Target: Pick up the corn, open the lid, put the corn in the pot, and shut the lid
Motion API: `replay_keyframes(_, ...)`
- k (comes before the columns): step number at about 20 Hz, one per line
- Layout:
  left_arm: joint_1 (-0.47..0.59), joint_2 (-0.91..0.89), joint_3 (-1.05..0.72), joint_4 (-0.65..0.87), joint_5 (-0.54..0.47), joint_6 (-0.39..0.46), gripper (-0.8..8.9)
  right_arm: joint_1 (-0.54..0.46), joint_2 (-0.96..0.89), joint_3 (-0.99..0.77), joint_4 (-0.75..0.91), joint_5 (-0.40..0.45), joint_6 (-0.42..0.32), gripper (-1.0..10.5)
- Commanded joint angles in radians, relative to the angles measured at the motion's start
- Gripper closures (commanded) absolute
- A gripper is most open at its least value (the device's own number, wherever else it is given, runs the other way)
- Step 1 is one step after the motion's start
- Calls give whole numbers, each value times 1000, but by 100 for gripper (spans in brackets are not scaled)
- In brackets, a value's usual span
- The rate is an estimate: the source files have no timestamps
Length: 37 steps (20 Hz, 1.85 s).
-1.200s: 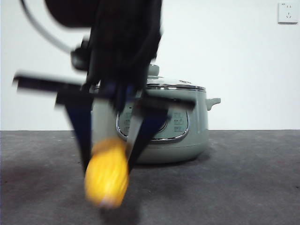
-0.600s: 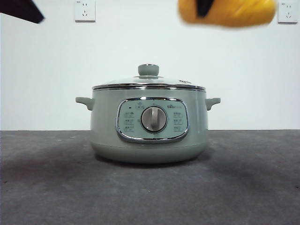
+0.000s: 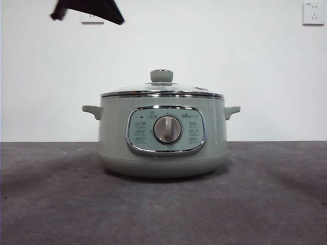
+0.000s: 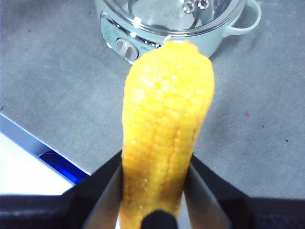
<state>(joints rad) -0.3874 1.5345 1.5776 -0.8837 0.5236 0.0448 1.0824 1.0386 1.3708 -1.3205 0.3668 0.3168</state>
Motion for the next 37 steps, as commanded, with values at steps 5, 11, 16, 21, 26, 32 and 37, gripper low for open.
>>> replay_keyframes(5,-87,236,307,-98,-261,63,241,3,-2,-1,-39,-1,-19,958)
replay_keyframes(11,-159,370,393,-14,-395,56,144,3,-3,-1,-55,-12,-23,958)
replay_keyframes(16,-175,432,393,-10,-428,41,145,3,-3,-1,-56,-57,-22,958)
replay_keyframes(21,-175,438,393,-7,-427,34,158,3,-3,-1,-56,-61,-12,958)
replay_keyframes(26,-175,443,393,-14,-426,35,287,3,-3,-1,-56,-61,-3,958)
replay_keyframes(32,-175,468,393,-11,-412,38,361,3,-3,-1,-56,-62,9,958)
replay_keyframes(37,-175,469,393,0,-416,38,694,3,-3,-1,-56,-63,22,958)
